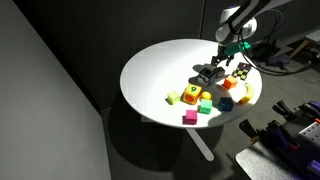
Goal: Pick up the gray block and put it on top of the light green block
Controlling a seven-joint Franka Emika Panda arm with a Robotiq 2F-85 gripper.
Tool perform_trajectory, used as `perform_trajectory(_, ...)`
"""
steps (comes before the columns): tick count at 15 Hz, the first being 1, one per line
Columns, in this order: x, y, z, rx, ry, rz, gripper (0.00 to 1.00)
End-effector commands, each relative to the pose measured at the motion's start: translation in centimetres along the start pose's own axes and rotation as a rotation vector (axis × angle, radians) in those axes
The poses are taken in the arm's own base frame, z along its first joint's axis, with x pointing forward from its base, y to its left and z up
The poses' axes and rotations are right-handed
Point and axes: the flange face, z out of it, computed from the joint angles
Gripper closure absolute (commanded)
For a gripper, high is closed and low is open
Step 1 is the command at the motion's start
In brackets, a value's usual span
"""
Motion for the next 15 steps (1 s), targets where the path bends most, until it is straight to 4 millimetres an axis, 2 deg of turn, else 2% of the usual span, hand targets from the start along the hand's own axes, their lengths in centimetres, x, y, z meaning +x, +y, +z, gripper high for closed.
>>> perform_trajectory(1,1.2,0.0,0.6,0.013,0.023,0.022,0.00)
perform_trajectory(6,2.0,-0.2,1.8,0.014,0.021,0.019,0.00)
perform_trajectory(7,2.0,-0.2,2.0,0.010,0.021,0.016,0.25)
perform_trajectory(8,2.2,-0.2,2.2,0.006,0.022,0.013,0.26)
perform_trajectory(13,2.4,0.0,2.1,-0.007,0.026,-0.007,0.67)
perform_trajectory(15,2.4,0.2,1.6,-0.009,0.027,-0.010,0.69)
